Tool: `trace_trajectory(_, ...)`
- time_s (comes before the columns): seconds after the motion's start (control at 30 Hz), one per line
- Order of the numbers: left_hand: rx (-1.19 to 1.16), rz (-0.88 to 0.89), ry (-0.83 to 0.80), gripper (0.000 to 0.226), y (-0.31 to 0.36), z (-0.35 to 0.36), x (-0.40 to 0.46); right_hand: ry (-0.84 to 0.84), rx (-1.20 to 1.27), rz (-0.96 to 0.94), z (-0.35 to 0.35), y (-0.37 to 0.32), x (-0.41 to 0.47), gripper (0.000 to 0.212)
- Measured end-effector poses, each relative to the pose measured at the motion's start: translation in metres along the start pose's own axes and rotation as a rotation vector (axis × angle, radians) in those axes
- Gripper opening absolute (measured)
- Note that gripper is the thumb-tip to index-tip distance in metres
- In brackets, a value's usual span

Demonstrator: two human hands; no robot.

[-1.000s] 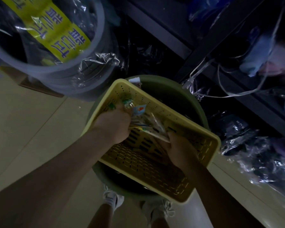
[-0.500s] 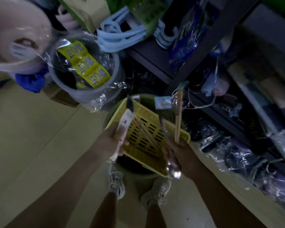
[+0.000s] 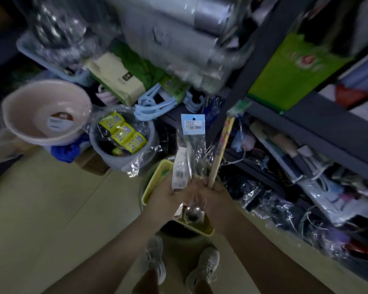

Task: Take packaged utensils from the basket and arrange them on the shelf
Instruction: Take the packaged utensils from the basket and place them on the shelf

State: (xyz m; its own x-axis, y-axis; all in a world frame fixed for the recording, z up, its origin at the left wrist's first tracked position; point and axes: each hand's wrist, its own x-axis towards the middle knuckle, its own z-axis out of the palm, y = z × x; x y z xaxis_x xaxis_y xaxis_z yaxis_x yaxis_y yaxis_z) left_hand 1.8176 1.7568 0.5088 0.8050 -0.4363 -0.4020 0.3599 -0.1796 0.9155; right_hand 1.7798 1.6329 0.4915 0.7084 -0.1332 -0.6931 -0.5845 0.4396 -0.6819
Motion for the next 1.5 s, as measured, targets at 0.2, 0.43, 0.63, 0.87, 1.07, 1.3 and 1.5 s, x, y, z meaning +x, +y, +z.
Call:
trace_trajectory(0.2, 0.207, 0.139, -0.191, 0.012, 0.065, 0.009, -0.015, 0.078, 0.131, -0.126, -0.007, -0.047, -0.066, 0.018)
trace_trajectory(0.43, 0.364, 0.426, -0.350, 0.037, 0.145, 0.058, -0.033, 0.113, 0.274, -0.314, -0.017, -0.111, -0.136, 0.019)
trace_trajectory(0.63, 0.515, 0.720, -0.365, 0.018, 0.221, 0.115, -0.030, 0.321, 0.053, -0.617, -0.063, -0.189, -0.205, 0.016)
trace_trajectory(0.87, 0.468, 0.840, -0.413, 0.028, 0.300, 0.208, -0.025, 0.392, -0.044, -0.758, -0.125, -0.258, -0.247, 0.013)
trace_trajectory(1.07, 0.783, 0.857, -0.024, 0.030, 0.389, 0.287, 0.013, 0.442, -0.050, -0.772, -0.211, -0.342, -0.262, 0.022)
trace_trajectory(1.3, 1.329, 0.520, 0.246, 0.055, 0.431, 0.346, 0.090, 0.530, -0.045, -0.766, -0.298, -0.402, -0.255, 0.024)
trace_trajectory(1.5, 1.469, 0.688, 0.142, 0.050, 0.409, 0.354, 0.106, 0.613, -0.344, -0.739, -0.336, -0.451, -0.218, 0.016)
